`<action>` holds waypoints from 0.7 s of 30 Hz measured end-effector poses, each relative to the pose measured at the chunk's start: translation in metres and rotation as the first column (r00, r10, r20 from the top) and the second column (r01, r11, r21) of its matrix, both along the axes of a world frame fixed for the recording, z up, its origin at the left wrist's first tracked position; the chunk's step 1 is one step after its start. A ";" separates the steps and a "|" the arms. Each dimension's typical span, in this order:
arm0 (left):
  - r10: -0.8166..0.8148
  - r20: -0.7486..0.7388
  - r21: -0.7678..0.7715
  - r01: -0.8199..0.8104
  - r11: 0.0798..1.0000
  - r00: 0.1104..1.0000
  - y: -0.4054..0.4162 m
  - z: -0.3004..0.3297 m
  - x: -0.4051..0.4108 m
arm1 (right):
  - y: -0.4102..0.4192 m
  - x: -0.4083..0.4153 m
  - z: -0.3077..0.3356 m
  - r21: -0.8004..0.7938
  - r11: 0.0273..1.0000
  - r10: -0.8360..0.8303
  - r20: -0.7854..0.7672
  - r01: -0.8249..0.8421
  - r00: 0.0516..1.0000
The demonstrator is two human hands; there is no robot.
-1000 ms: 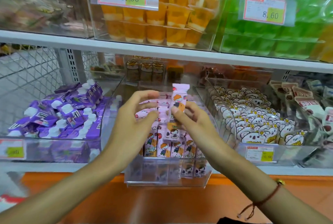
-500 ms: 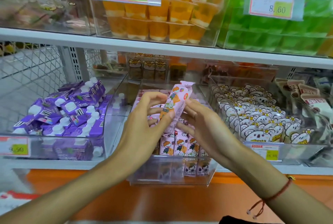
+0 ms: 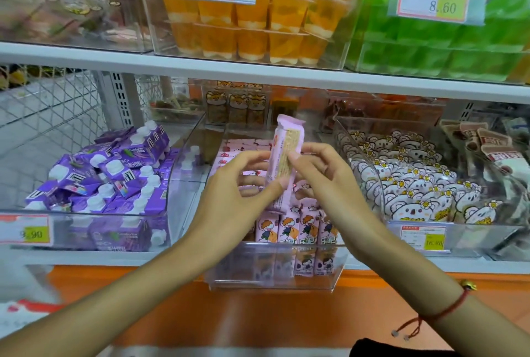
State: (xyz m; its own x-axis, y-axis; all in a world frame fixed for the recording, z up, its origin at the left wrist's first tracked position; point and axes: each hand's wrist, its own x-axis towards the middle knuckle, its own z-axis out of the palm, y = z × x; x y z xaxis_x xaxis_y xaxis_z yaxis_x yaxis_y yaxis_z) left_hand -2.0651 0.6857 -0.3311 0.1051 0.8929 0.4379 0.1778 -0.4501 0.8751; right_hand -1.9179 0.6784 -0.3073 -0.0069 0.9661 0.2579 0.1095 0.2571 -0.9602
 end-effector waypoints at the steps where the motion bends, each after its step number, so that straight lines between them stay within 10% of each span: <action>1: -0.009 0.003 0.004 0.009 1.000 1.000 0.001 0.001 -0.002 | 0.000 0.004 0.001 0.058 0.998 0.036 0.047 -0.039 0.998; 12: -0.058 -0.006 0.159 0.059 0.986 0.998 -0.003 0.015 -0.013 | -0.007 0.015 0.006 0.312 0.922 0.167 0.211 -0.228 0.963; 21: -0.081 0.230 -0.462 0.183 0.868 0.970 -0.010 0.015 -0.002 | 0.000 0.015 0.006 -0.198 0.977 0.081 -0.008 -0.081 0.997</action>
